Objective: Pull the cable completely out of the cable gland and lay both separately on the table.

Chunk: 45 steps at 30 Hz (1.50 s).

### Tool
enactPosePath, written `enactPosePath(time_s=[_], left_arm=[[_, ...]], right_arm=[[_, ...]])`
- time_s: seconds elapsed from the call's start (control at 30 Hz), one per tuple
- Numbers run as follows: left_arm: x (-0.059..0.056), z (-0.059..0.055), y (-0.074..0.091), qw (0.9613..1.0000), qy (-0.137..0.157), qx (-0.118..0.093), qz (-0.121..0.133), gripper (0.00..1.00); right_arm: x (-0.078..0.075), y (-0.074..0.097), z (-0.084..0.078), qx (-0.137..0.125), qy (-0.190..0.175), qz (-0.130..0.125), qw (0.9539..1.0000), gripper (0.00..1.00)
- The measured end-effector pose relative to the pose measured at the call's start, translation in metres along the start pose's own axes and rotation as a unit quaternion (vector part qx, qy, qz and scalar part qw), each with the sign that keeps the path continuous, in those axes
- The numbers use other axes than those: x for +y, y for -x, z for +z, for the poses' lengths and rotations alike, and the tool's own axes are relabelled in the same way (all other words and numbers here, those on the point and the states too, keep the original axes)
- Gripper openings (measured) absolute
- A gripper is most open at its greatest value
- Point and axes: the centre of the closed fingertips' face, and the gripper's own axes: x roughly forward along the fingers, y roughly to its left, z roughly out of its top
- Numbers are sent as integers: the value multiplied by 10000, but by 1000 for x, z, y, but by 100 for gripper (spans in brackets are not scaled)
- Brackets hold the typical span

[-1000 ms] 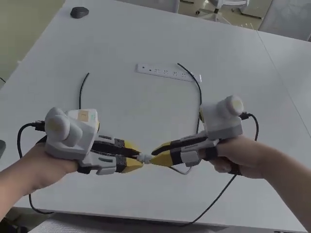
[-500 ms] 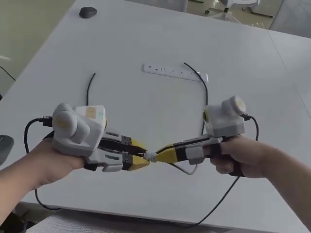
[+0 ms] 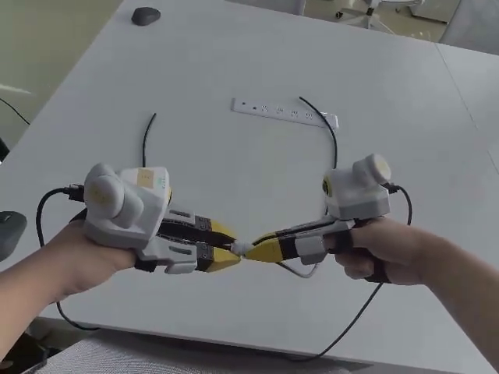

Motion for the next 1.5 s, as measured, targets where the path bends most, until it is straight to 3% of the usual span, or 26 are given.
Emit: enactPosePath(time_s=[0.13,0.37,0.43,0.57,0.67,0.7,0.8,0.87,0.9,1.0,1.03,1.1,1.17,1.27,1.5], left_arm=[[1,1,-2,9998,208,-2,16,15],[-1,-1,-3,9995,298,32,-16,15],[-1,-1,-3,9993,378,-5,-30,15],[-1,1,-1,9977,676,-37,-80,15],[0,2,0,9980,628,-55,-77,15],[-1,2,0,9978,650,-60,-105,15],[-3,2,1,9970,748,-69,-159,15],[-3,2,1,9965,807,-61,-191,15],[-3,1,1,9955,923,-49,-207,15],[-4,-1,2,9935,1106,-5,-268,15],[-5,-1,2,9931,1144,9,-270,15],[-6,-2,2,9927,1170,23,-285,15],[-7,-2,3,9925,1191,15,-291,15],[-8,-4,3,9921,1219,31,-306,15],[-9,-6,3,9920,1227,35,-299,15]], right_arm=[[-1,2,0,14,295,-150,9995,8],[1,0,-3,198,805,-350,9959,7],[1,0,-2,208,984,-437,9940,7],[3,-1,-1,243,1567,-722,9847,7],[3,0,1,293,2006,-977,9743,7],[3,0,0,344,2230,-1061,9684,7],[2,0,0,369,2536,-1232,9587,7],[2,0,-1,412,2818,-1366,9488,7],[2,-1,-1,438,3038,-1485,9401,7],[4,-3,-3,542,3490,-1695,9201,7],[4,-4,-4,614,3696,-1766,9102,7],[4,-5,-5,672,3943,-1879,8971,7],[4,-5,-5,697,4114,-1952,8876,7],[4,-7,-8,743,4212,-2005,8814,8],[3,-7,-8,768,4165,-2047,8825,8]])
